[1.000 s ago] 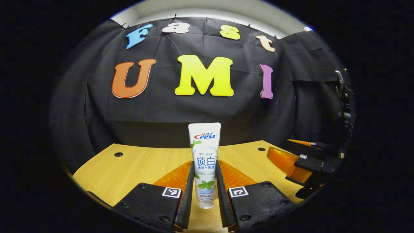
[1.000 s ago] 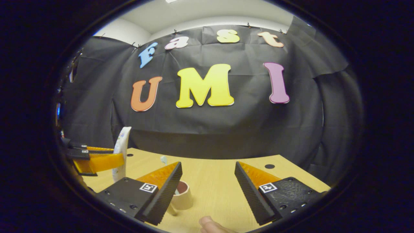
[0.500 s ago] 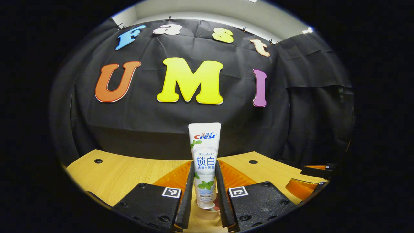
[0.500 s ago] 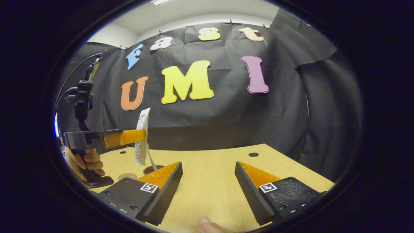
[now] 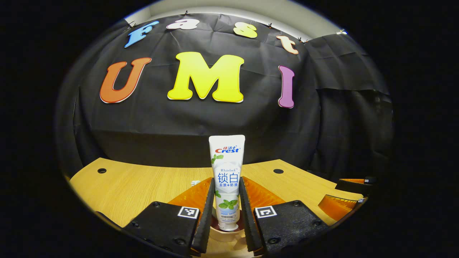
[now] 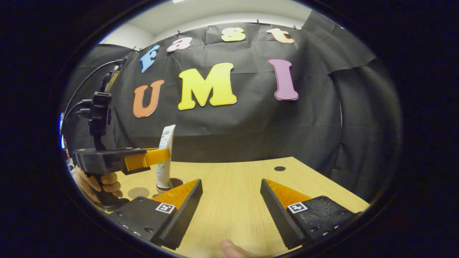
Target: Put the toothbrush and toothpaste on the desktop into the cup, then pick up the cup and place it on the coaster on the desktop.
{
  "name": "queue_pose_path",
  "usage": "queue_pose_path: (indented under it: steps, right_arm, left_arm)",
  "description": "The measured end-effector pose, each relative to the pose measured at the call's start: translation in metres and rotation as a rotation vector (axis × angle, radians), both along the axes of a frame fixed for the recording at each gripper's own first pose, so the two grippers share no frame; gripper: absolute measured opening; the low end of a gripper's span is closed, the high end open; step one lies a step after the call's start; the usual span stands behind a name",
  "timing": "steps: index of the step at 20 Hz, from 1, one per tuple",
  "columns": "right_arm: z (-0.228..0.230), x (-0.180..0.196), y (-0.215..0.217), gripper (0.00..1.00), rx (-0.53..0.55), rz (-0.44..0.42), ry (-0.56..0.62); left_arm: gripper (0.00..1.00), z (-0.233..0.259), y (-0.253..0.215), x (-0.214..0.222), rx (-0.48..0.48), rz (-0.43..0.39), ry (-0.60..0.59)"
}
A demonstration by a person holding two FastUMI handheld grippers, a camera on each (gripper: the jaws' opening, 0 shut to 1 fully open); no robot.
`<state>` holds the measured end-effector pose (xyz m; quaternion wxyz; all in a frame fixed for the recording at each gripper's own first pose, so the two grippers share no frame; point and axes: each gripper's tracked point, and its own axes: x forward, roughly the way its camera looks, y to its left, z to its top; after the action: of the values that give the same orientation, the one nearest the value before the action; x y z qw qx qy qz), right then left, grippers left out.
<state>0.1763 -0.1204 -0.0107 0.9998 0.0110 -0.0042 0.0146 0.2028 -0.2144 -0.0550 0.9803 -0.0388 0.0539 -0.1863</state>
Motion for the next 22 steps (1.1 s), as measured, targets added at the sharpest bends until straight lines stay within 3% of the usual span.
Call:
queue_pose_path:
  steps: [3,8,15,17,22]
  right_arm:
    - [-0.008,-0.002,-0.003,0.97,0.014,-0.026,0.034]
    - [0.001,-0.016,0.005,0.97,0.024,-0.049,0.057]
    - [0.023,-0.031,0.036,0.94,-0.023,-0.039,0.068]
    - [0.025,-0.031,0.048,0.97,-0.04,-0.03,0.084]
    - [0.028,-0.022,0.077,0.94,-0.041,0.002,0.129]
  left_arm:
    - [0.46,0.019,0.001,-0.008,-0.012,-0.026,-0.059]
    - [0.66,0.032,0.013,-0.031,0.021,-0.039,-0.073]
    - [0.78,0.042,0.061,-0.066,0.011,0.017,-0.073]
    - [0.78,0.044,0.079,-0.073,0.012,0.048,-0.064]
    - [0.78,0.063,0.113,-0.093,0.038,0.077,-0.105]
